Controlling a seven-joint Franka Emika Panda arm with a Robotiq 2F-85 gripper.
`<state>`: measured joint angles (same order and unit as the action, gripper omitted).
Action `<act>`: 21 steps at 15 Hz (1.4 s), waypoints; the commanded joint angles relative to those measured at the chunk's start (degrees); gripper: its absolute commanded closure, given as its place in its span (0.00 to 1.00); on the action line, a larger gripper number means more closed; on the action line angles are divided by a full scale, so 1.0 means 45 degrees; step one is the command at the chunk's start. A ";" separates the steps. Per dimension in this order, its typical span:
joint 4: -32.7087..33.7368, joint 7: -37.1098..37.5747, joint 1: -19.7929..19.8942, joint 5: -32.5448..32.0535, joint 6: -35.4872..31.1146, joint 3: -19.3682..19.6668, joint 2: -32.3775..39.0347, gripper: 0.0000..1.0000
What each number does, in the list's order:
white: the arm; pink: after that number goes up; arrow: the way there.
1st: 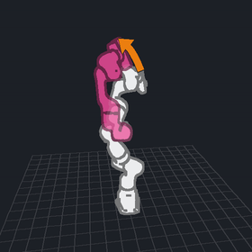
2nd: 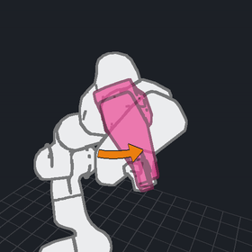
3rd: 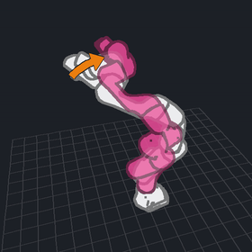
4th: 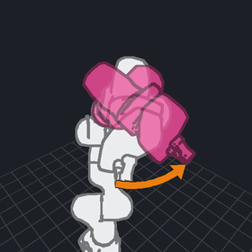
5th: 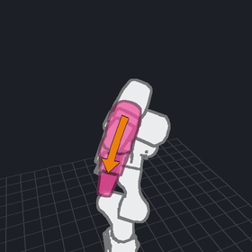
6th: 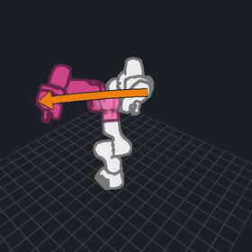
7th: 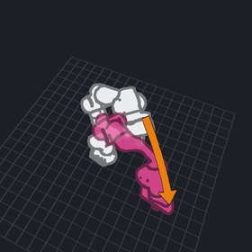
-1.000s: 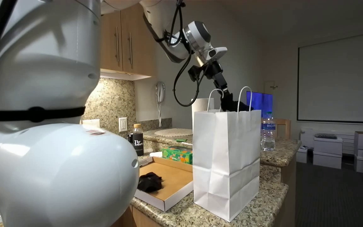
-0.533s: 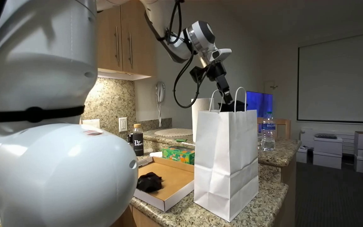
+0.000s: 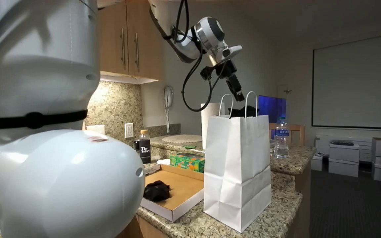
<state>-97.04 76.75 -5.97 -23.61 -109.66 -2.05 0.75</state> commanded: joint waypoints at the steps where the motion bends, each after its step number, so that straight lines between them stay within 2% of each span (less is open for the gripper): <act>1: -0.0215 -0.0876 0.0171 -0.0236 -0.1706 -0.0124 -0.0010 0.00; 6: -0.0063 -0.2459 -0.0059 0.0054 -0.3011 -0.0329 0.0754 0.00; 11: 0.0095 -0.4092 -0.0451 0.0137 -0.3208 -0.0653 0.1468 0.00; 17: 0.0045 -0.4839 -0.0739 0.0343 -0.2661 -0.0647 0.1627 0.00; 21: -0.0061 -0.4737 -0.0747 0.0595 -0.1504 -0.0601 0.1388 0.00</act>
<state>-96.82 57.61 -9.27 -22.86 -120.31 -5.03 8.49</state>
